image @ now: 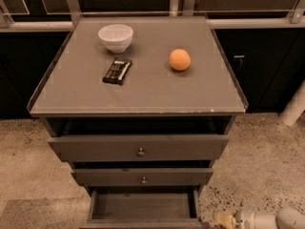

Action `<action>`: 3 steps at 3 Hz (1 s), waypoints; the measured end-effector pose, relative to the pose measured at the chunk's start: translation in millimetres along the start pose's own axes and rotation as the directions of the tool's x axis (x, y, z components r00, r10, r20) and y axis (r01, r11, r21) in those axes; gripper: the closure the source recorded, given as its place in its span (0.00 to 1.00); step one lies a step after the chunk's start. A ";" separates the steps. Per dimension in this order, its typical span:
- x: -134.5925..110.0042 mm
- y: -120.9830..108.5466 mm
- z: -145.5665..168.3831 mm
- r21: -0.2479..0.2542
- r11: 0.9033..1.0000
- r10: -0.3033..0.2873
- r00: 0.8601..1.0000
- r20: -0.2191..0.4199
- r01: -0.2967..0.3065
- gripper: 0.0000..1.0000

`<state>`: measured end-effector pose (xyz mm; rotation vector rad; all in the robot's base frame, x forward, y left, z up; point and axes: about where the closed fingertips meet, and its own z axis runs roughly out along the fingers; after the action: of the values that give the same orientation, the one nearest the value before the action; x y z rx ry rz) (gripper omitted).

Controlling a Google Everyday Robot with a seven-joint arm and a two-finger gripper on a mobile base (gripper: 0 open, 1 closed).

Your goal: Close bottom drawer

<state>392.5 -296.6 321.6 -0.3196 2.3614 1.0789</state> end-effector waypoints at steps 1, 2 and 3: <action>44.0 -42.5 38.7 -0.029 0.993 0.119 0.993 -0.005 -0.119 1.00; 61.8 -49.6 53.8 -0.039 0.989 0.143 0.990 -0.003 -0.143 1.00; 65.5 -58.8 54.9 -0.042 0.981 0.187 0.982 0.000 -0.187 1.00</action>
Offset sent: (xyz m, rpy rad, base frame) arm -0.0040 0.0007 -0.0598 0.0540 0.0758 -0.0393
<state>381.6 -293.5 218.5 -0.1110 2.4046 1.2150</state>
